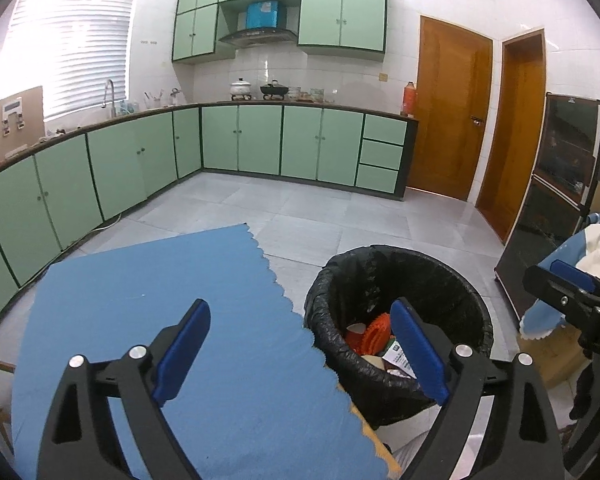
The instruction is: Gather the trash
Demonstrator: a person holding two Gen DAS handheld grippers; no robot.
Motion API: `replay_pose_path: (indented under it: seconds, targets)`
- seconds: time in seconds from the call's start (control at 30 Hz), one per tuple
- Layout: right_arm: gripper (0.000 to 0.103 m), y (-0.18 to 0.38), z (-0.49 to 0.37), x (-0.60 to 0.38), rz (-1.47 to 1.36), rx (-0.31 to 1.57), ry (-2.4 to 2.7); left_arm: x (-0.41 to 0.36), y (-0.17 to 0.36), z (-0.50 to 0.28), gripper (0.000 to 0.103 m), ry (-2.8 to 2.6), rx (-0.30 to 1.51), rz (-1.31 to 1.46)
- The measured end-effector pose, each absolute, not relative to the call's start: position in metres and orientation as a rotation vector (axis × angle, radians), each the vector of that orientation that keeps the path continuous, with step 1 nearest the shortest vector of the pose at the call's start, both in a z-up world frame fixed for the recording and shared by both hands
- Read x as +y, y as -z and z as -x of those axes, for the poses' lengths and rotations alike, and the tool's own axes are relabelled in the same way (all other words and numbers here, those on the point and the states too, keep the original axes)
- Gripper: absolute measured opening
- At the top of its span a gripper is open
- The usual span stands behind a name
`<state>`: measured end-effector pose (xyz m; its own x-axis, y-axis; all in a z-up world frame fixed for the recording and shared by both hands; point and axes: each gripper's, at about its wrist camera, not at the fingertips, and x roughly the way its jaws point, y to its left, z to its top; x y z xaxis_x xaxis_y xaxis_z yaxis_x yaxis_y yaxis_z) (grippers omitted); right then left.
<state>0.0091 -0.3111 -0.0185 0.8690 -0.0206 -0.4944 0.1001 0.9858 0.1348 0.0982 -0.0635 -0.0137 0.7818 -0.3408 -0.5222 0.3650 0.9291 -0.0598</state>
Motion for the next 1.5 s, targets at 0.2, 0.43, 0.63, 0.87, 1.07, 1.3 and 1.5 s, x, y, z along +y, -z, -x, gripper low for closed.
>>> replay_pose_path:
  seconds: [0.2, 0.43, 0.63, 0.87, 1.07, 1.3, 1.5]
  targets:
    - [0.098, 0.007, 0.002, -0.297, -0.145, 0.507, 0.044, -0.051, 0.001, -0.083, 0.090, 0.373, 0.533, -0.027]
    - [0.098, -0.003, 0.006, -0.293, -0.149, 0.495, 0.033, -0.047, -0.011, -0.075, 0.091, 0.366, 0.515, -0.025]
    - [0.098, -0.007, 0.008, -0.286, -0.139, 0.486, 0.023, -0.046, -0.018, -0.069, 0.091, 0.362, 0.505, -0.025]
    - [0.098, -0.008, 0.010, -0.285, -0.133, 0.484, 0.021, -0.049, -0.021, -0.066, 0.091, 0.365, 0.495, -0.029]
    - [0.098, -0.008, 0.010, -0.285, -0.131, 0.485, 0.020, -0.049, -0.021, -0.066, 0.091, 0.361, 0.495, -0.033]
    - [0.098, -0.006, 0.010, -0.282, -0.121, 0.484, 0.019, -0.049, -0.021, -0.065, 0.091, 0.360, 0.492, -0.035]
    - [0.098, -0.005, 0.008, -0.279, -0.115, 0.487, 0.016, -0.046, -0.021, -0.065, 0.091, 0.358, 0.498, -0.033]
